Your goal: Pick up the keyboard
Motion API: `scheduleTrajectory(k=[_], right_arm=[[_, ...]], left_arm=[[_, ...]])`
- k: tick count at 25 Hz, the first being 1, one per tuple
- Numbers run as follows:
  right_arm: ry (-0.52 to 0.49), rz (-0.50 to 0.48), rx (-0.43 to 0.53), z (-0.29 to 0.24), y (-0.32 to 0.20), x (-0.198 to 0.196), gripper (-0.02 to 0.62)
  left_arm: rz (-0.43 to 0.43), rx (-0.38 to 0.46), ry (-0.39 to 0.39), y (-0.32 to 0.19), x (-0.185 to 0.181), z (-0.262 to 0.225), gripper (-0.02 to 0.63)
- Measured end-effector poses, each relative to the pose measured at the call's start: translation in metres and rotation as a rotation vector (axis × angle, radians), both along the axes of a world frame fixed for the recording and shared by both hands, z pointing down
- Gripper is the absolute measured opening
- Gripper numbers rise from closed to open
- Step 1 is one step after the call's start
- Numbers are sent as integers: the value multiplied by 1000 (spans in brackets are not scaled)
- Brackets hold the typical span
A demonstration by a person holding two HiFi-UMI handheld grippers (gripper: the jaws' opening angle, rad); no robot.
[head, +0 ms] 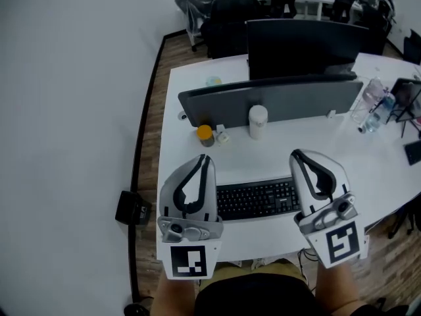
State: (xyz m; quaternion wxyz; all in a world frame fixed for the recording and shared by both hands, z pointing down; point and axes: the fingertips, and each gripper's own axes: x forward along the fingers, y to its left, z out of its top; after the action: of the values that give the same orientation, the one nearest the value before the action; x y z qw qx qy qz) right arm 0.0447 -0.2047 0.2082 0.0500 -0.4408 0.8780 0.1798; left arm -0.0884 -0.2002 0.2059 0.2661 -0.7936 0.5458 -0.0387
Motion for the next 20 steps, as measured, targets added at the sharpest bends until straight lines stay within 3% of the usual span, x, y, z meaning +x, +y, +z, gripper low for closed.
scheduleTrajectory(k=[8,11,13,16,20], right_arm=[[-14,-52,-14,17,-7,19,32],[-14,-64,-26,21,-9,21,32],[-9,-77,-40,25,-11,23,32],[-9,-100,-57,31,-14,25,38],[22,-126,-111,46,-21,19,169]], left_arm=[[-66,-35,-43,1,22,19,9],[-46,-53,-38,3,27,24,13],[-17,-63,-25,2,32,25,105],[-20,-77,-17,-3,33,30,120],[-20,-120,-6,-9,29,42,143]])
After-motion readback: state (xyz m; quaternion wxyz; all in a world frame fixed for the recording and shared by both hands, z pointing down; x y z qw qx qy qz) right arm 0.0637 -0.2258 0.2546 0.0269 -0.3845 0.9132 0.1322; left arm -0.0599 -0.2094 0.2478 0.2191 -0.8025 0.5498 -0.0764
